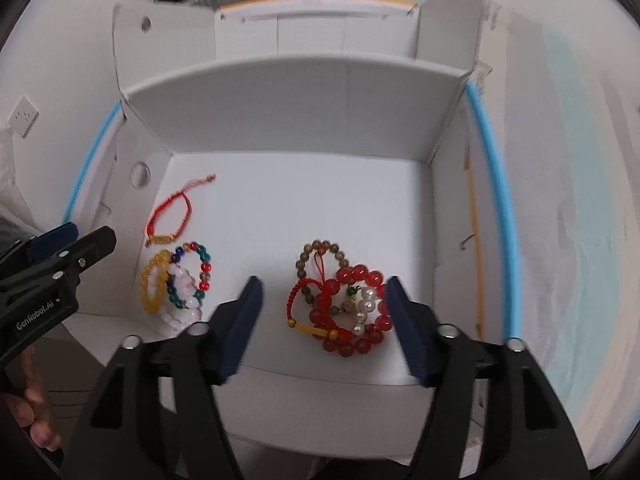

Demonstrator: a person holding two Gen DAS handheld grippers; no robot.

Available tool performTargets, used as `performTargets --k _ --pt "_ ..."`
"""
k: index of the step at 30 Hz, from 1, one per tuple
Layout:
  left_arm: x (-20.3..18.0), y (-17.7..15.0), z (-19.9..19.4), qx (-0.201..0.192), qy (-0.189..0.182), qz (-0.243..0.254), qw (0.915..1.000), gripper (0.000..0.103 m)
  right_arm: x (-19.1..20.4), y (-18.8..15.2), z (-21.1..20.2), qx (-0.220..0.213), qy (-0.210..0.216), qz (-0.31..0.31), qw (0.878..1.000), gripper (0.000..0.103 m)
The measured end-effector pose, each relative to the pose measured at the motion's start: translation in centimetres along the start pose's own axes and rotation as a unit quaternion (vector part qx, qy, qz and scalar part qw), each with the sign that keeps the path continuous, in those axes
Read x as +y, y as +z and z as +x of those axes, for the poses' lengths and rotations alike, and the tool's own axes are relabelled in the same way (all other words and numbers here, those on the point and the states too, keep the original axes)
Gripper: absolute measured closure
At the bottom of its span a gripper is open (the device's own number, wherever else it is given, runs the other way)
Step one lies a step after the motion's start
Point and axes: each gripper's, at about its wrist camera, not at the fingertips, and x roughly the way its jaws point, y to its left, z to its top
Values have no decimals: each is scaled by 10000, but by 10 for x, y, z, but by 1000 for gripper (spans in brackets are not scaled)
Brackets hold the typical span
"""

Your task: Organize jewelry

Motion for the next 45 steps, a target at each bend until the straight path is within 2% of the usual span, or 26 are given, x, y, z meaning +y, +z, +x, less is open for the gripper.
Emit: performTargets --k 5,8,10,16,25,35,45 --pt "8 -11 -25 -344 -14 -119 9993 14 2 -10 -32 -429 91 117 9990 20" --pt "12 -22 -39 -597 116 -115 9981 6 2 -22 -50 -662 51 204 9976 12" --pt "13 -29 -45 -686 115 -105 9975 6 5 -32 -62 -928 -45 196 9955 7" --pt "16 -54 -64 -982 192 -6 9950 6 7 -65 -78 -1333 -258 218 9905 8" --pt "9 -83 -79 -1224 162 173 9922 6 9 -106 -91 -1590 -470 330 9856 8" --pt "5 -96 -77 -1135 -55 186 9934 6 12 -113 -94 -1577 -501 333 9857 8" --pt "9 -96 -78 -1133 -59 142 9934 6 13 -113 -94 -1606 -542 331 9850 7"
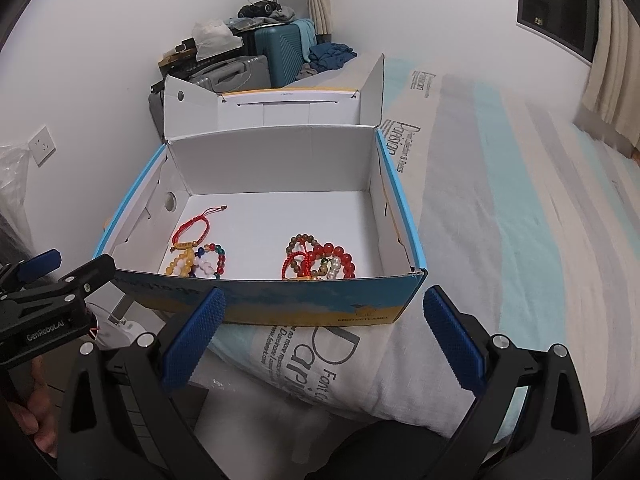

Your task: Organize jewelry

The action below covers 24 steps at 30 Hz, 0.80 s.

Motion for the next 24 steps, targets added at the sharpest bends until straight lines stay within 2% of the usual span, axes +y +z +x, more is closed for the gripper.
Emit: performTargets --k 4,9,24 --pt "-1 0 1 66 -156 -10 9999 6 1 0 0 -6 -27 -2 10000 8" --pt "-4 1 0 -26 -53 60 10000 6 2 0 0 3 -18 -19 10000 8" --pt "-3 6 -3 -13 -136 -171 9998 6 1 1 -1 -4 -37 -11 10000 8"
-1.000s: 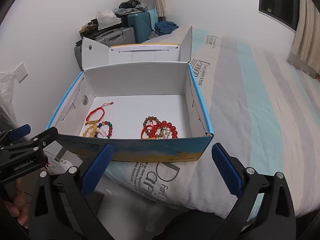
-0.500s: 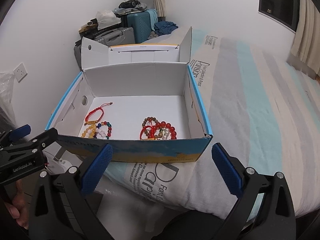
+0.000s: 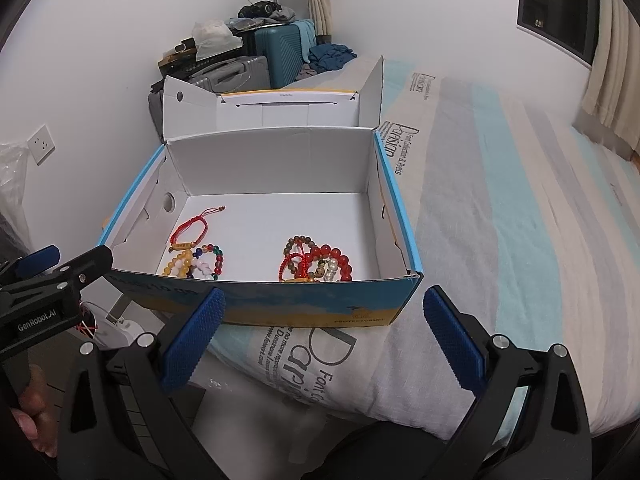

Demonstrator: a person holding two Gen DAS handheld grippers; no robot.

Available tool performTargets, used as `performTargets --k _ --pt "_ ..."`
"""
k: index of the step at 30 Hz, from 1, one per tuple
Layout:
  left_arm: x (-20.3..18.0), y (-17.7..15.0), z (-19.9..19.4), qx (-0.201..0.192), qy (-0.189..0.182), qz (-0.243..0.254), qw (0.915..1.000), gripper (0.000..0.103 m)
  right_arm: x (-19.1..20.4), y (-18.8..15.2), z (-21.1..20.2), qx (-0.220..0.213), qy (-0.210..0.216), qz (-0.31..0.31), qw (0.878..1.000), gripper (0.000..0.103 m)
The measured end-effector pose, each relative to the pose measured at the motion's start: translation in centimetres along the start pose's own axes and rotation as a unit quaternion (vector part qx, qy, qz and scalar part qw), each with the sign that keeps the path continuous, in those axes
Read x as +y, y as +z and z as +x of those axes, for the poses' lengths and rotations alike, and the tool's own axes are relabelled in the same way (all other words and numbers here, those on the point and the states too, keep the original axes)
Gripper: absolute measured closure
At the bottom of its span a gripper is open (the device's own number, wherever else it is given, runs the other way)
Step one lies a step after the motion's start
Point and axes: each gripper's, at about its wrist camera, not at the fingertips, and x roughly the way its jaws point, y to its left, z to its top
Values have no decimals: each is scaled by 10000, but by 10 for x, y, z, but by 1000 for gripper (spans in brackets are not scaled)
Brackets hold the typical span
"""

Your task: Organize jewelry

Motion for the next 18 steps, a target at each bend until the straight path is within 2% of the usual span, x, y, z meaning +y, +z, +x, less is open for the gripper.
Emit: performTargets --k 9,13,18 --pt "-4 -3 -2 -102 -17 81 9999 6 0 -1 1 27 -11 8 10000 8" --pt "-8 -4 -2 -122 251 259 9993 6 0 -2 2 32 -21 21 10000 8" --pt "-5 -3 -1 -94 142 212 9996 6 -1 -2 2 32 -18 15 10000 8"
